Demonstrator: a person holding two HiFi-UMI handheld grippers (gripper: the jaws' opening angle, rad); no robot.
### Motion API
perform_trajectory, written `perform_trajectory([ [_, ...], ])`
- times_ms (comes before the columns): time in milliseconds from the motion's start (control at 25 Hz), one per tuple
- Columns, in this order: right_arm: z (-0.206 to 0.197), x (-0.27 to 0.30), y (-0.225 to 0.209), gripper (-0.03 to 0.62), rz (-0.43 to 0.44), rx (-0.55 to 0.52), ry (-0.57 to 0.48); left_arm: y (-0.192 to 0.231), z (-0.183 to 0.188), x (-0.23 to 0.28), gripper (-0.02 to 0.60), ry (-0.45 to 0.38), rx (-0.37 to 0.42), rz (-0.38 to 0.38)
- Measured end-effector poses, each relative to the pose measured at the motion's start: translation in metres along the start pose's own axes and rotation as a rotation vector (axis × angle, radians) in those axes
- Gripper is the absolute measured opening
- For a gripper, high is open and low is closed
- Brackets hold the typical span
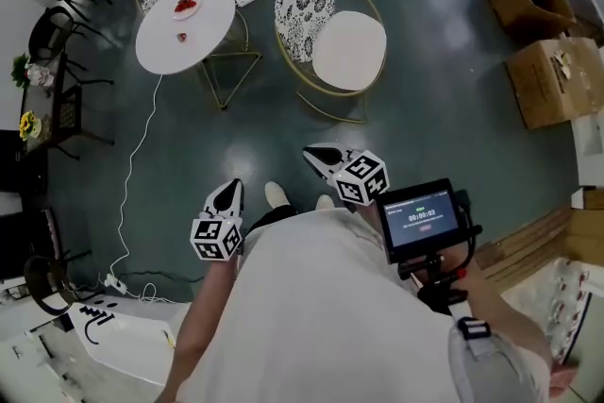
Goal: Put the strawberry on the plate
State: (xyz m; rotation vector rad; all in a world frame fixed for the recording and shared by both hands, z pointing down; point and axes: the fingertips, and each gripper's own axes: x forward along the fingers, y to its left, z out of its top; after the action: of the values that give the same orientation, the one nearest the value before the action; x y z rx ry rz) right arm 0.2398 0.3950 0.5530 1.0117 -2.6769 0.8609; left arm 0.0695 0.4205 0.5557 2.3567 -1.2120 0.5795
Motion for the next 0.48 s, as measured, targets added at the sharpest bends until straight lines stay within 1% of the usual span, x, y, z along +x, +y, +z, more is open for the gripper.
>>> perform_trajectory([
  [240,0.016,0.011,-0.006,0.005,-0.015,-0.011,0.001,0.009,0.012,0.010,0.004,-0.009,0.000,-0.023],
  [480,0.047,0.037,-0.027,0.005,-0.049,-0.015,-0.001,0.039,0.040,0.042,0.005,-0.016,0.017,-0.069],
])
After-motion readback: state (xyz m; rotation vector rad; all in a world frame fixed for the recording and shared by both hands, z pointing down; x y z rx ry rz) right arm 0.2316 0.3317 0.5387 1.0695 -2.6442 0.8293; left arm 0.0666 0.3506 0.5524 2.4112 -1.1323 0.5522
